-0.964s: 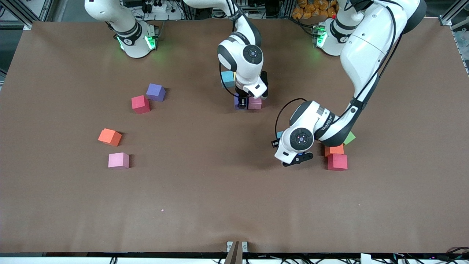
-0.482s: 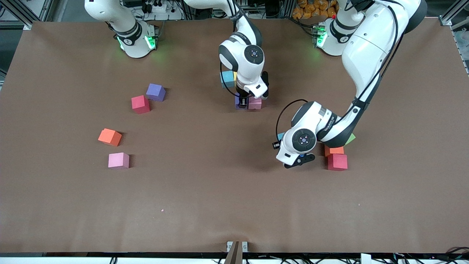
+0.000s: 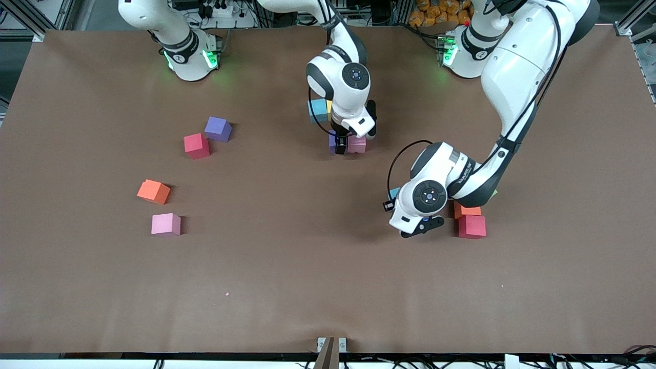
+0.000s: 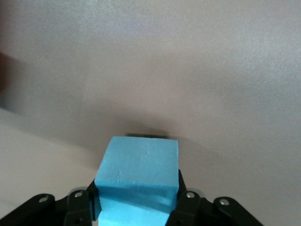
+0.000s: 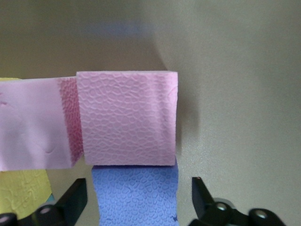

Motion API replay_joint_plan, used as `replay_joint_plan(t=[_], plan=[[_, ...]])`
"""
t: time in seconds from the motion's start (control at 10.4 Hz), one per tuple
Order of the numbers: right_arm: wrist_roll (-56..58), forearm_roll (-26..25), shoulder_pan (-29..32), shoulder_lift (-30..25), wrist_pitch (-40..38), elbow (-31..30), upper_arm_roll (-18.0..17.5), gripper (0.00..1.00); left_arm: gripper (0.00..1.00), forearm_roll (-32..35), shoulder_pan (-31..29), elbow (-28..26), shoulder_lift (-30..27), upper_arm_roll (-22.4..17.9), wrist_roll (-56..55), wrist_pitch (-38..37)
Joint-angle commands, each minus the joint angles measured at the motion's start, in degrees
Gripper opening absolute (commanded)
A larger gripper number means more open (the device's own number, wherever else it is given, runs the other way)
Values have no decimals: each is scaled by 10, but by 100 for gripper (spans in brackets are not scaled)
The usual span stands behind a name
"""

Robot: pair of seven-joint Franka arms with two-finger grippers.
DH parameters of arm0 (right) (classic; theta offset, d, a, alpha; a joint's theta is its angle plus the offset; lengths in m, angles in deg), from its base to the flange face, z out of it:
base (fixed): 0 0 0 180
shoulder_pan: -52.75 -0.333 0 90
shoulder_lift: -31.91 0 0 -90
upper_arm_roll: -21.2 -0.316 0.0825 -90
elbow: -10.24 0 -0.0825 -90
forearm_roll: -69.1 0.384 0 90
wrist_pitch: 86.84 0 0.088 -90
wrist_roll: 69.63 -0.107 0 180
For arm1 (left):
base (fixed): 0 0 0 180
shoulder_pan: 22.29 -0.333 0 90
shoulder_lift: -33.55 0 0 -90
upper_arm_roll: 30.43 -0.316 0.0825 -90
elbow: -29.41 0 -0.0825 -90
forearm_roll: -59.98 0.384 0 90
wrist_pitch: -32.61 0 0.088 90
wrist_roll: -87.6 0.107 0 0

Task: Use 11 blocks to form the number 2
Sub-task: 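Place the purple cube below the pink cube with the right gripper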

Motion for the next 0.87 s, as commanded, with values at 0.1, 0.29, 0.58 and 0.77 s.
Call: replay_joint_plan(t=[0.1,0.29,0.58,0.77], plan=[[-4,-9,2,-16,-16,10,2,100,54,7,3,-9,-40,5,-64,-26],[-3,-9,3,-36,-46,10,12,100,54,7,4,-9,-52,22,-134,-31],[-3,-8,4,-63,-69,7,52,100,50,7,3,-9,-60,52,-203,-47],[-4,-4,22,-64,-79,5,90,100,50,7,8,-9,-61,65,-253,-47]])
